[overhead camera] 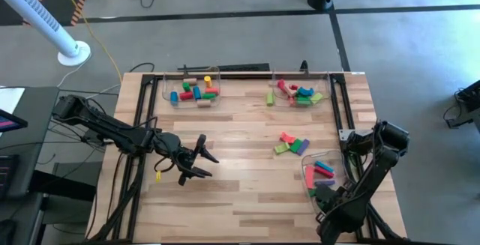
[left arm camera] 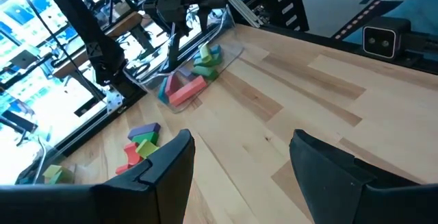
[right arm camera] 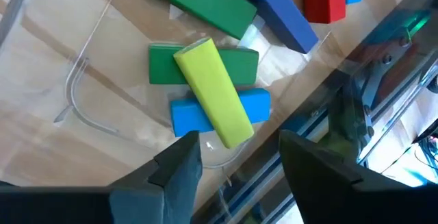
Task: Sort blocks by size
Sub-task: Put the light green arch block into the top right transparent bin
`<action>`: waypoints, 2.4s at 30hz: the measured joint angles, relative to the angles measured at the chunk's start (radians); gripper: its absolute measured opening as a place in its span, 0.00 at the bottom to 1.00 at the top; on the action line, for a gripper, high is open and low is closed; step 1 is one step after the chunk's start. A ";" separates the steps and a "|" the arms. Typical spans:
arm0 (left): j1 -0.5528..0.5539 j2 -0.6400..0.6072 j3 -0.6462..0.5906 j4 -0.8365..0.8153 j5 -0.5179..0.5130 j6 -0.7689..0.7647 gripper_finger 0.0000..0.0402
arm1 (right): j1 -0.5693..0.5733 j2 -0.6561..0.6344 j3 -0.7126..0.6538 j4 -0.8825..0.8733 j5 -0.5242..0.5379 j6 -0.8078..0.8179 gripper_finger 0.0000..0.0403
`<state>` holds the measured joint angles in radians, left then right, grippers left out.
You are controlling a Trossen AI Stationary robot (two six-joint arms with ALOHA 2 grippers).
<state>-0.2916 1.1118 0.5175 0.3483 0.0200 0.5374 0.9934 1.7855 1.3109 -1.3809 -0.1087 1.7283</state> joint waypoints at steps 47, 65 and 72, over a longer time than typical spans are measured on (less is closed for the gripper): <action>0.000 0.000 0.000 -0.066 0.000 -0.128 0.57 | -0.377 0.000 0.212 0.237 0.661 -0.946 0.58; 0.000 0.000 0.000 -0.105 0.000 -0.164 0.57 | -0.677 0.000 0.145 0.157 0.519 -1.279 0.57; 0.000 0.000 0.000 -0.109 0.000 -0.161 0.57 | -0.732 0.001 0.010 0.287 0.412 -1.598 0.52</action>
<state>-0.2916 1.1122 0.5175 0.2392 0.0204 0.3763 0.2611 1.7862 1.3208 -1.0937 0.3036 0.1308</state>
